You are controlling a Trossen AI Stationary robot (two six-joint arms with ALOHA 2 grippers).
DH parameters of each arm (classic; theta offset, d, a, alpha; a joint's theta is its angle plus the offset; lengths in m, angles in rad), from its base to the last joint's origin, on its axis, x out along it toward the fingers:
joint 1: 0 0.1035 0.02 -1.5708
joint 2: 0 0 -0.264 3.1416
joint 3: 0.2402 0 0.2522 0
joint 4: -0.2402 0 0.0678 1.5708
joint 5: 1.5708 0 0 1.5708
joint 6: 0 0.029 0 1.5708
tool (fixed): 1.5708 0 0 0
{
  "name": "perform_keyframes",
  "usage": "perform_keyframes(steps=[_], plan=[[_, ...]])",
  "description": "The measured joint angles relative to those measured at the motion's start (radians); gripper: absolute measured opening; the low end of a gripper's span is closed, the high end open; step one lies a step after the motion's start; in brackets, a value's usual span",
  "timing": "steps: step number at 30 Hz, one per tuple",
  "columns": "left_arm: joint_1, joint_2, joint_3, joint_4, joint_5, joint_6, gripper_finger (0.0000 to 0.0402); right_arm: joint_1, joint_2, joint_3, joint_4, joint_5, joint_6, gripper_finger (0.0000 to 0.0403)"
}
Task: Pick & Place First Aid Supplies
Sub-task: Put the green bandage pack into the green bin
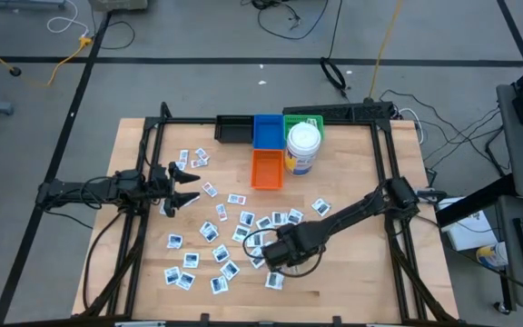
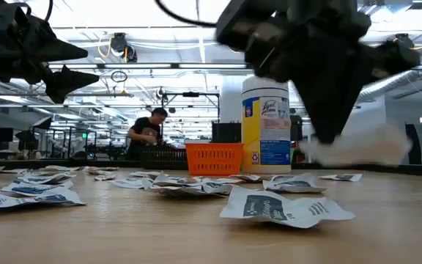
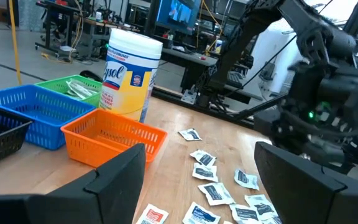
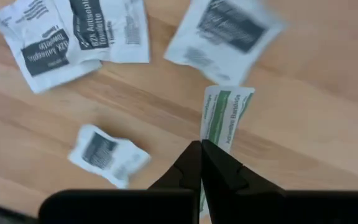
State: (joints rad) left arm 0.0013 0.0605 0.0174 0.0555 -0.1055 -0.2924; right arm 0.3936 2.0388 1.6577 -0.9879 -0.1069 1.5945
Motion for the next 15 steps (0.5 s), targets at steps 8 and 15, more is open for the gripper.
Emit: perform_keyframes(steps=[8,15], plan=[[0.000,0.000,0.000,0.000,0.000,0.000,0.0306,-0.041,-0.121,-0.008,-0.140,0.000,-0.239,0.0001],[0.000,0.000,0.000,0.000,0.000,0.000,0.0306,-0.077,-0.258,-0.103,-0.137,-0.002,-0.405,0.0001]])
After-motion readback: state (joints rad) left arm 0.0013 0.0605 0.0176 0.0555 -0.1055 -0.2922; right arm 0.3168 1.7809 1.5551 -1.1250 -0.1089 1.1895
